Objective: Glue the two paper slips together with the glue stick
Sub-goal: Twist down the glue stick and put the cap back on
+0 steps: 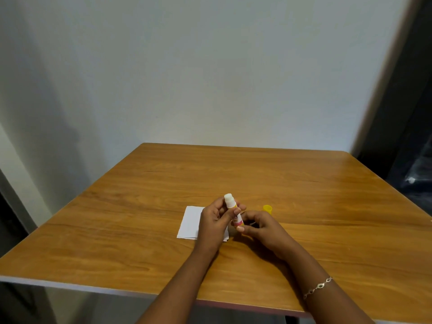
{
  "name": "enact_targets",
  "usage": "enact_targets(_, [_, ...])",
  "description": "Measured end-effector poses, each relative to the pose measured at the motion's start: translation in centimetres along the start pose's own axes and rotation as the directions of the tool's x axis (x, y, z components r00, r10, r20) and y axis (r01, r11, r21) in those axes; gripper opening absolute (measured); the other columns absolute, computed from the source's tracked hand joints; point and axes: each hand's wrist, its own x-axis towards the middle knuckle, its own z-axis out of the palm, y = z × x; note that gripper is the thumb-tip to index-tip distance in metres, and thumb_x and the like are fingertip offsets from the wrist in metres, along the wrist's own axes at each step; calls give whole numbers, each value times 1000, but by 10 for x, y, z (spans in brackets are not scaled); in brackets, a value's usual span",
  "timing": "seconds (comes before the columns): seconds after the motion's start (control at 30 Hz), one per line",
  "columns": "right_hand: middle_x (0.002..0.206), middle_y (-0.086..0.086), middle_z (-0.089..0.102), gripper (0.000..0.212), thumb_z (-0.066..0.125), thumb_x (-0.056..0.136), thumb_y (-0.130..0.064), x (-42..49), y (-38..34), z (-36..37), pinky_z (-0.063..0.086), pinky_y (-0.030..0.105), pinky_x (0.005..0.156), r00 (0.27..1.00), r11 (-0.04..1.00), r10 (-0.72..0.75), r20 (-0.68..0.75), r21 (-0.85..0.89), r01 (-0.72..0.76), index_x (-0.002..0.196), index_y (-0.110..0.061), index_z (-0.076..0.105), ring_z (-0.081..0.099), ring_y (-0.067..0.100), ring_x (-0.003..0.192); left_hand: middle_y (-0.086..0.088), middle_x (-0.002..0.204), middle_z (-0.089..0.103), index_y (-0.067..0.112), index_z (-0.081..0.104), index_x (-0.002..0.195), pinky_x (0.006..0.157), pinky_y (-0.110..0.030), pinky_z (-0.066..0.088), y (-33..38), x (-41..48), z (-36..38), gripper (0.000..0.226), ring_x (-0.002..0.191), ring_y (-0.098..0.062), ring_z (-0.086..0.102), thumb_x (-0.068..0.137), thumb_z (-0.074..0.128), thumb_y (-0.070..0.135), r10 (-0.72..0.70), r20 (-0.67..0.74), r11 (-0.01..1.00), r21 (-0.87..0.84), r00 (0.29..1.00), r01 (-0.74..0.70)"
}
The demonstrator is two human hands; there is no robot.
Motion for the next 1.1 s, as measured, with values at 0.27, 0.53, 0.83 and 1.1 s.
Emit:
enact_targets(0.27, [101, -6, 66, 37, 69, 77, -8, -2, -4, 1, 48, 28, 86, 999, 1000, 9, 33, 15, -9, 112, -10, 59, 61, 11, 95, 8, 76, 74, 6, 63, 91, 68, -18, 53, 1, -1, 0, 11, 80, -10, 69, 82, 58, 1, 4, 13, 1000, 4, 1000, -4])
enact_targets(0.53, [98, 18, 69, 37, 75, 67, -17, 2, 0, 5, 50, 45, 83, 998, 996, 24, -50, -82, -28, 97, -1, 61, 63, 32, 88, 0, 76, 73, 8, 64, 84, 69, -23, 56, 0, -3, 1, 13, 80, -17, 69, 76, 66, -2, -8, -23, 999, 35, 1000, 9])
enact_targets(0.83, [59, -7, 47, 43, 82, 57, -14, -2, -9, 20, 29, 20, 48, 968, 967, -52, -244, -253, -12, 60, -23, 39, 37, 6, 53, -13, 67, 61, 1, 46, 72, 53, -27, 52, -1, -4, 3, 37, 58, -11, 62, 60, 81, 6, -24, -91, 995, 99, 996, 33])
enact_targets(1.1, [71, 8, 58, 39, 81, 60, -7, -4, -3, 12, 38, 32, 60, 968, 999, -4, -252, -47, -8, 66, -17, 44, 46, 15, 63, -8, 81, 65, 12, 62, 88, 61, -21, 53, -2, -2, 3, 19, 76, -13, 62, 74, 68, 0, -57, 30, 998, 38, 998, 56])
